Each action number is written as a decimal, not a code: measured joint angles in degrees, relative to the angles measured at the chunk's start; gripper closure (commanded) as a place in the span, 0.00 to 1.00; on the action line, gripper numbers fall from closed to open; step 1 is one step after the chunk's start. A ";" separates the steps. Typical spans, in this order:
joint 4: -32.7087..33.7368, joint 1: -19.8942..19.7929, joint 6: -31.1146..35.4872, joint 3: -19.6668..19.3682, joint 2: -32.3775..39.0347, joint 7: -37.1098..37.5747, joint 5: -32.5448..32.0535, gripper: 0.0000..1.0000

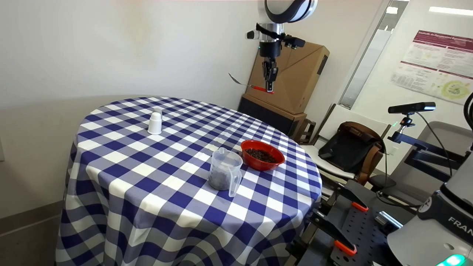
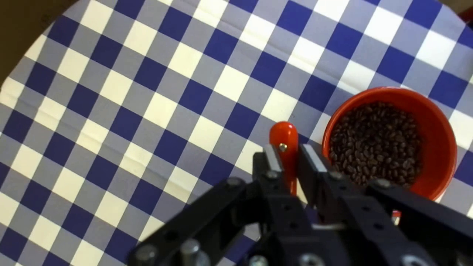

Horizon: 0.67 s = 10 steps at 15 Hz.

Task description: Put the spoon in the red bowl then take it out of the bowl and set it down on the table

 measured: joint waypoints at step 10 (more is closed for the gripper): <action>-5.67 3.49 -3.23 -0.12 -1.97 -4.39 -18.95 0.95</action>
